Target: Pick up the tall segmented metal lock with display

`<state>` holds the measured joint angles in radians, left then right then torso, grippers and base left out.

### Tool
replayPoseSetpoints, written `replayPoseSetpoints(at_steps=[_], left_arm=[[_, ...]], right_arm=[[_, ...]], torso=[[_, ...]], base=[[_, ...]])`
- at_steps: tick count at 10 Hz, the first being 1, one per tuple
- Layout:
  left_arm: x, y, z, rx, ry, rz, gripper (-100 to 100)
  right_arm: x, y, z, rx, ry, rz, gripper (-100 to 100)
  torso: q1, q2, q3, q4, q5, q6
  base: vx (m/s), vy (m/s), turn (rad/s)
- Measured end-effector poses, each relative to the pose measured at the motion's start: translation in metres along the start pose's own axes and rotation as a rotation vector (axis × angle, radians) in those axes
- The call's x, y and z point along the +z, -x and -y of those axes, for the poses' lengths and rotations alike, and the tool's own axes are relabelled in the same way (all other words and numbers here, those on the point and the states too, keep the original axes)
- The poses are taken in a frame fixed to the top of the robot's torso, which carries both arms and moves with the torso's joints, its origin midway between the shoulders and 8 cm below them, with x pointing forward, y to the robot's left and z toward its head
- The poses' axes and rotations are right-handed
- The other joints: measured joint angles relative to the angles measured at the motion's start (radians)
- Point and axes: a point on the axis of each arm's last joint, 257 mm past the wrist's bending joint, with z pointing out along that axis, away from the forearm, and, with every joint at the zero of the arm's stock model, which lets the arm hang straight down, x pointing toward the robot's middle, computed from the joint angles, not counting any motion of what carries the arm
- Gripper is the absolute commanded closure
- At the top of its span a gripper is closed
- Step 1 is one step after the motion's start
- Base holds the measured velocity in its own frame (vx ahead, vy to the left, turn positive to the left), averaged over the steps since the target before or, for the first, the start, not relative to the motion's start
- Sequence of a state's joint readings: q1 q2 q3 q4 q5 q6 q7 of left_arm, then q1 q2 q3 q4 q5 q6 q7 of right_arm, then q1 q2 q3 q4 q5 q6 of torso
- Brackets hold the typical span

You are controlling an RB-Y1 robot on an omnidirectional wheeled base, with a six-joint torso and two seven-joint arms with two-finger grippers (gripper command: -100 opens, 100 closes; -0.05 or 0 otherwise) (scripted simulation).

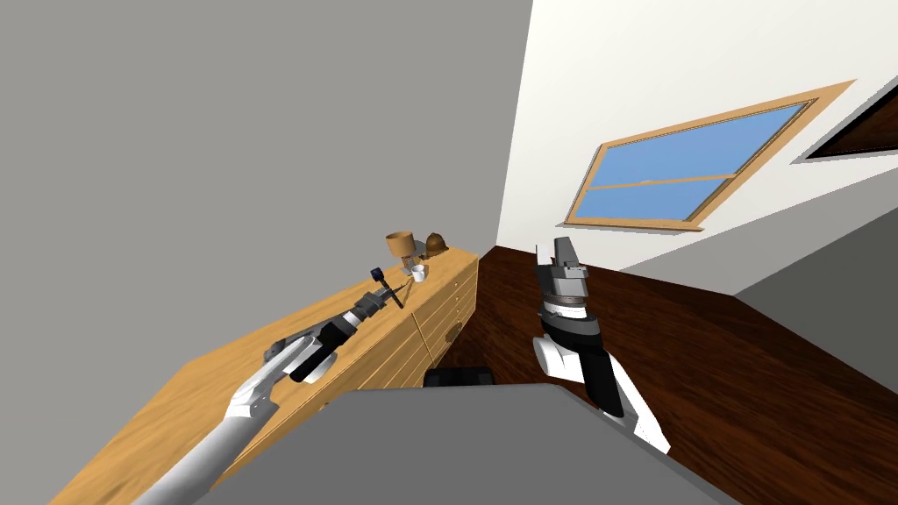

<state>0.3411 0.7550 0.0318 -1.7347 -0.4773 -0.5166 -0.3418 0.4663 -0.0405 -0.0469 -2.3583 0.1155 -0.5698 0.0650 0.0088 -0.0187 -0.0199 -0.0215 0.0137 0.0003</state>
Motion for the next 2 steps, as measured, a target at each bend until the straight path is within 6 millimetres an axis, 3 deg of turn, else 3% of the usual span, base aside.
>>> replayPoseSetpoints(at_steps=[1, 2], left_arm=[[0.0002, 0.0037, 0.0074, 0.001, -0.01, 0.007, 100], [0.0005, 0.0044, 0.0087, 0.002, -0.012, 0.009, 0]], right_arm=[[0.0, 0.0, 0.0, 0.0, 0.0, 0.0, 0], [0.0, 0.0, 0.0, 0.0, 0.0, 0.0, 0]], torso=[[0.0, 0.002, 0.001, 0.001, 0.0, 0.0], [0.0, 0.003, 0.002, 0.001, 0.0, 0.0]], base=[[0.0, 0.0, 0.0], [0.0, 0.0, 0.0]])
